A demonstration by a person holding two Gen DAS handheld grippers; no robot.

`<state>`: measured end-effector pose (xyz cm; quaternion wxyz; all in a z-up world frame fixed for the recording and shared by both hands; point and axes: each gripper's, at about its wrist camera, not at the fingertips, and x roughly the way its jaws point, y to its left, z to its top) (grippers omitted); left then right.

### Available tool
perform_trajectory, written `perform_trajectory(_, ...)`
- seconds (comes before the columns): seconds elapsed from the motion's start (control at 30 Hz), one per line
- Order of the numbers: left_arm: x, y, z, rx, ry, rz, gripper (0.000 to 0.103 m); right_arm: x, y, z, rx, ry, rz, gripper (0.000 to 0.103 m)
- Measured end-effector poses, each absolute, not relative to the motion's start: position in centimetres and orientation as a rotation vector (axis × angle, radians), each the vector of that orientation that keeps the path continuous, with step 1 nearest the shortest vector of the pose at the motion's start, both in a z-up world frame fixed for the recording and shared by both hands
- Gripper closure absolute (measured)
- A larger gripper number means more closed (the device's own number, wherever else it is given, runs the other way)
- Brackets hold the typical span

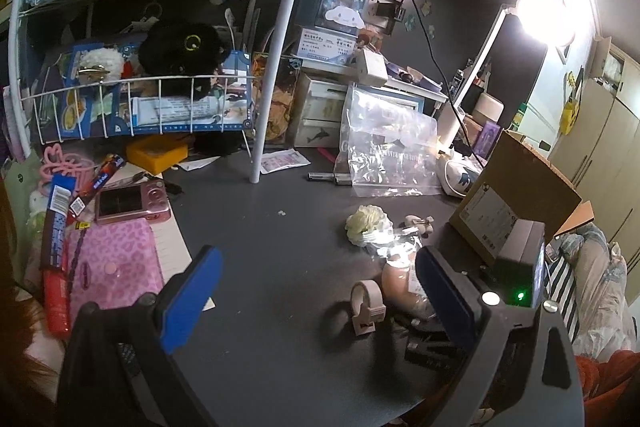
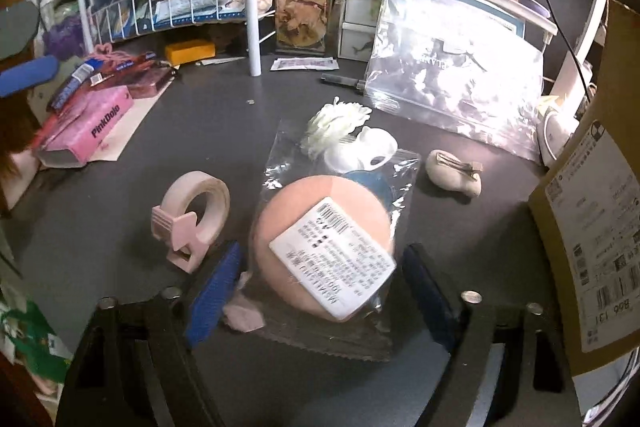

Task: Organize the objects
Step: 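Move the right gripper to the bagged orange sponge and grasp it, then carry the orange sponge with the right gripper and release it into the box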

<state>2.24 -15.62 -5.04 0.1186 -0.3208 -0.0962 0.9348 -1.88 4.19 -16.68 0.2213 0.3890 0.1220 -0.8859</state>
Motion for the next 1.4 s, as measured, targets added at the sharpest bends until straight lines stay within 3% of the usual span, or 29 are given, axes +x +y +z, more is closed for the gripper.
perform_trajectory(0.3, 1.7, -13.7, -5.1, -0.957, -0.255, 2.655, 0.007, -0.9, 5.6, -16.0, 1.051, 0.299, -2.381, 0.038)
perform_trajectory(0.6, 1.8, -9.6, -2.6, -0.877, -0.305, 2.480, 0.008, 0.1, 6.6, -8.1, 0.885, 0.265, -2.078, 0.038)
perform_trajectory(0.8, 1.5, -5.5, 1.1, -0.806, -0.288, 2.417, 0.033, 1.0, 8.6, -2.8, 0.744, 0.328, -2.026, 0.038)
perform_trajectory(0.87, 1.2, -3.8, 2.3, -0.787, -0.273, 2.399, 0.046, 0.9, 9.6, -1.6, 0.710, 0.349, -2.030, 0.038)
perform_trajectory(1.03, -0.5, 1.3, 4.7, -0.747, -0.240, 2.343, 0.062, -0.1, 14.4, 0.6, 0.640, 0.370, -2.083, 0.038)
perform_trajectory(1.4, -6.7, 13.6, 5.9, -0.830, -0.109, 2.211, 0.064, -5.1, 26.5, 2.3, 0.731, 0.277, -2.226, 0.038)
